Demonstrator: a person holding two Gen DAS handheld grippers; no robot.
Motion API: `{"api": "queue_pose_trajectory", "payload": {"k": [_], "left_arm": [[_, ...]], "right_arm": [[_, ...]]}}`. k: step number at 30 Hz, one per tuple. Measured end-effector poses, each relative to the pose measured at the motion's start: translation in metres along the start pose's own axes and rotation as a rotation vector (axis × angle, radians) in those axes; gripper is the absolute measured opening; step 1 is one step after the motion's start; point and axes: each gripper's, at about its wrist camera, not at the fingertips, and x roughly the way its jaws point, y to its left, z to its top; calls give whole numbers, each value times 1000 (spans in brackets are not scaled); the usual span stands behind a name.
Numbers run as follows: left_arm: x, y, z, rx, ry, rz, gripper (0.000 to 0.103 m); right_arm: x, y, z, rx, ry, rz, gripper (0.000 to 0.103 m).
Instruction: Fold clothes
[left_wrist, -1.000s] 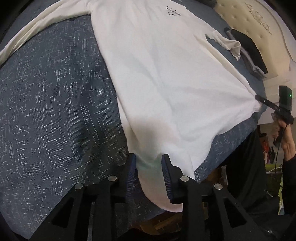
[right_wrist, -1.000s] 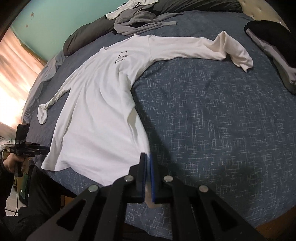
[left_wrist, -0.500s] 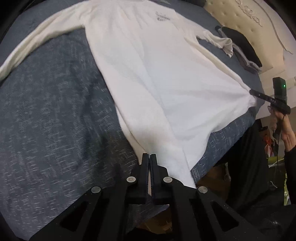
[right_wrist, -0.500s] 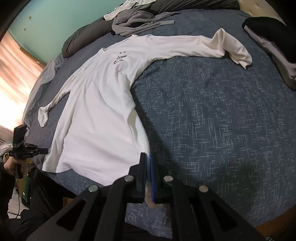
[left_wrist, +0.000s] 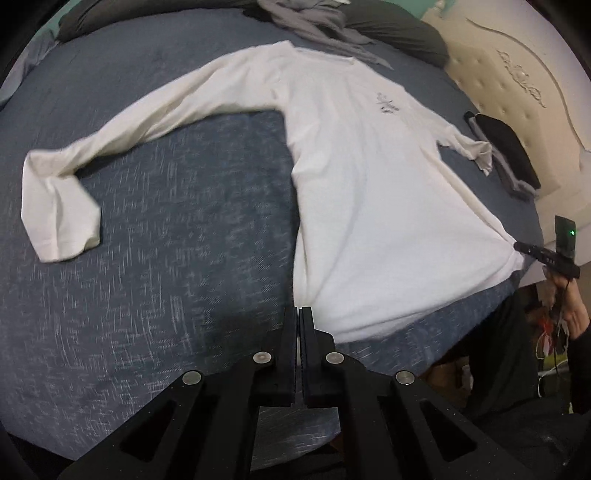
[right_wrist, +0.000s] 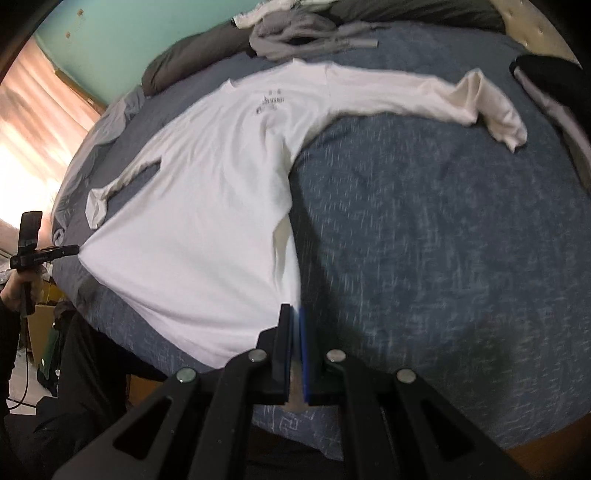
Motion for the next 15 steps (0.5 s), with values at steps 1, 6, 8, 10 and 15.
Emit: {"api": "queue_pose_trajectory", "payload": {"k": [1, 6, 8, 10, 15], "left_arm": [[6, 3, -1, -12, 7, -2, 1], [25, 10, 3, -55, -12, -42, 1], [30, 11, 8, -67, -10, -41, 2], [34, 13, 13, -79, -6, -38, 2], [29, 20, 17, -115, -20, -73, 18]], "right_arm": [[5, -1, -1, 6, 10, 1, 4], [18, -9, -2, 33, 18, -2, 3], [19, -10, -1, 37, 18, -7, 3], [20, -11, 0, 40, 19, -12, 4], [20, -15, 0, 47, 22, -5, 4]]}}
